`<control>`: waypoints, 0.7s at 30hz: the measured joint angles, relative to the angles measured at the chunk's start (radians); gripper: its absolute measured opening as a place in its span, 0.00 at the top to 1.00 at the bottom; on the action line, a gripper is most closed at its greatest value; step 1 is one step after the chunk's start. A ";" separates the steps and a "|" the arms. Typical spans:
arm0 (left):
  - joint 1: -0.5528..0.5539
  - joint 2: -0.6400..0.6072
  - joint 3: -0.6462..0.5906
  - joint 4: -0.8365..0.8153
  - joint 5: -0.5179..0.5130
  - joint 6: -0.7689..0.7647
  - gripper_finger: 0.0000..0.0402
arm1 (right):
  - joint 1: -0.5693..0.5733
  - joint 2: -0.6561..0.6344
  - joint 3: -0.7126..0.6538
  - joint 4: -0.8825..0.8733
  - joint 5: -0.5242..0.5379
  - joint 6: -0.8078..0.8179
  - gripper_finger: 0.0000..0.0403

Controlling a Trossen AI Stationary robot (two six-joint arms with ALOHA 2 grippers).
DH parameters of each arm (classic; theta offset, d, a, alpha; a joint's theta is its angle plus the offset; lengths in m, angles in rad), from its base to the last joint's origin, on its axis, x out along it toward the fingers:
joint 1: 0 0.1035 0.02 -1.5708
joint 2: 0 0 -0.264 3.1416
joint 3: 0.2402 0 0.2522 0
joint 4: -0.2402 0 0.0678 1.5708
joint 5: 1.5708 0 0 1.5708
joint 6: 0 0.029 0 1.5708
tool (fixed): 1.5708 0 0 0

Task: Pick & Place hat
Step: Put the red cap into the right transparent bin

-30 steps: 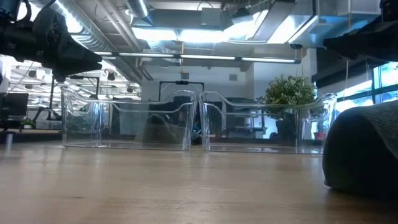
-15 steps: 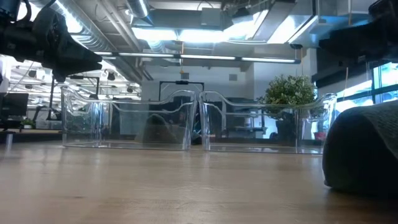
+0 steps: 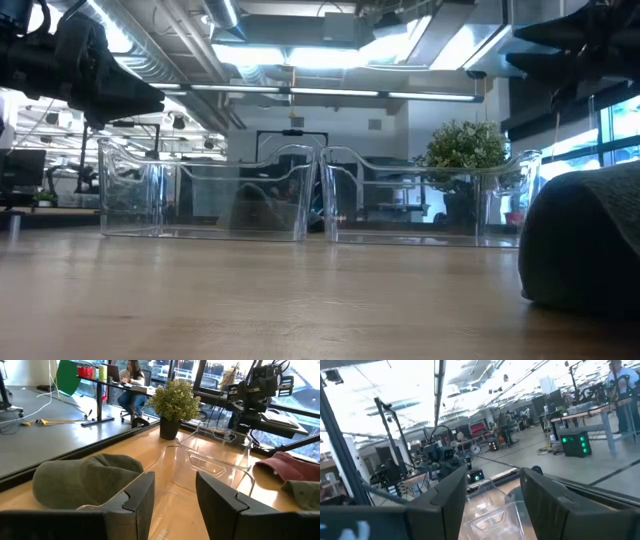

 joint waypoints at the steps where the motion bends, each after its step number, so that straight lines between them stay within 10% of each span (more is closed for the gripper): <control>1: 0.000 0.000 0.000 0.000 -0.003 -0.001 0.65 | 0.000 0.013 0.029 -0.004 0.000 -0.013 0.54; 12: 0.000 0.000 0.000 0.000 -0.136 -0.001 0.65 | -0.004 0.496 0.568 -0.562 0.023 0.169 0.54; 21: 0.000 0.000 0.000 0.000 -0.134 -0.116 0.65 | 0.006 0.975 1.037 -1.224 -0.416 0.848 0.54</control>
